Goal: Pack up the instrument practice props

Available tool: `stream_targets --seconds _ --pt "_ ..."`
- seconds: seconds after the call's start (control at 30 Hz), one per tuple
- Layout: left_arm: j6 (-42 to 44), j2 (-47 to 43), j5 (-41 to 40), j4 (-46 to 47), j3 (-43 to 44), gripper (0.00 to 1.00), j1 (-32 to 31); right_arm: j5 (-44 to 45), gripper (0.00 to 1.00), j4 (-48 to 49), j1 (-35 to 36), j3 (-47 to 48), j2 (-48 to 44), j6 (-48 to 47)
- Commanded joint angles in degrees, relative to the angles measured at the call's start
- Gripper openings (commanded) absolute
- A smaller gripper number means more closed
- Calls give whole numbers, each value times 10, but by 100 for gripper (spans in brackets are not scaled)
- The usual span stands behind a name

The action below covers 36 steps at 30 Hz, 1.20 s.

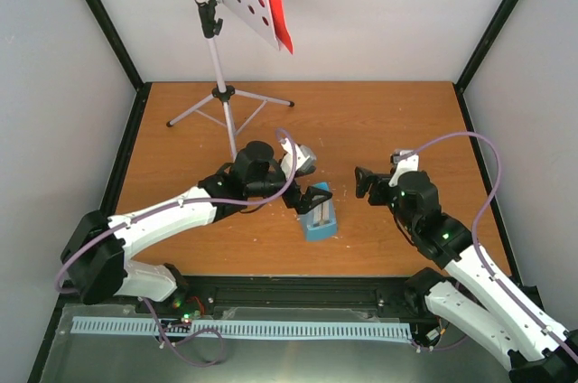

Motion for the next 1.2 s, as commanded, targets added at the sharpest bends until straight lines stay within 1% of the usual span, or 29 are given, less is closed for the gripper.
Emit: stream_targets --seconds 0.0,0.13,0.23,0.47,0.67,0.87,0.93,1.0,1.1,1.17 --pt "68 17 -8 -62 27 100 -10 -26 100 -8 -9 -28 -29 38" --pt "72 28 27 -64 34 99 -13 -20 100 -9 -10 -47 -47 58" --pt "83 41 19 -74 42 96 -22 -18 100 -9 -10 -51 -53 65" --pt "98 51 -13 -88 49 70 -31 -8 100 -17 -11 -51 -51 69" --pt "103 56 -34 -95 46 56 -44 -2 100 -19 -11 -56 -57 78" --pt "97 54 -66 -99 39 47 -56 2 100 -24 -11 -58 -62 83" --pt "83 49 -91 -98 34 46 -56 4 100 -27 -11 -58 -64 83" --pt "59 40 -143 -104 31 44 -56 7 100 -31 -11 -56 -65 83" --pt "-5 23 -273 -123 26 45 -56 13 100 -39 -11 -55 -70 85" --pt "-55 19 -339 -163 31 47 -56 13 100 -39 -11 -59 -71 87"
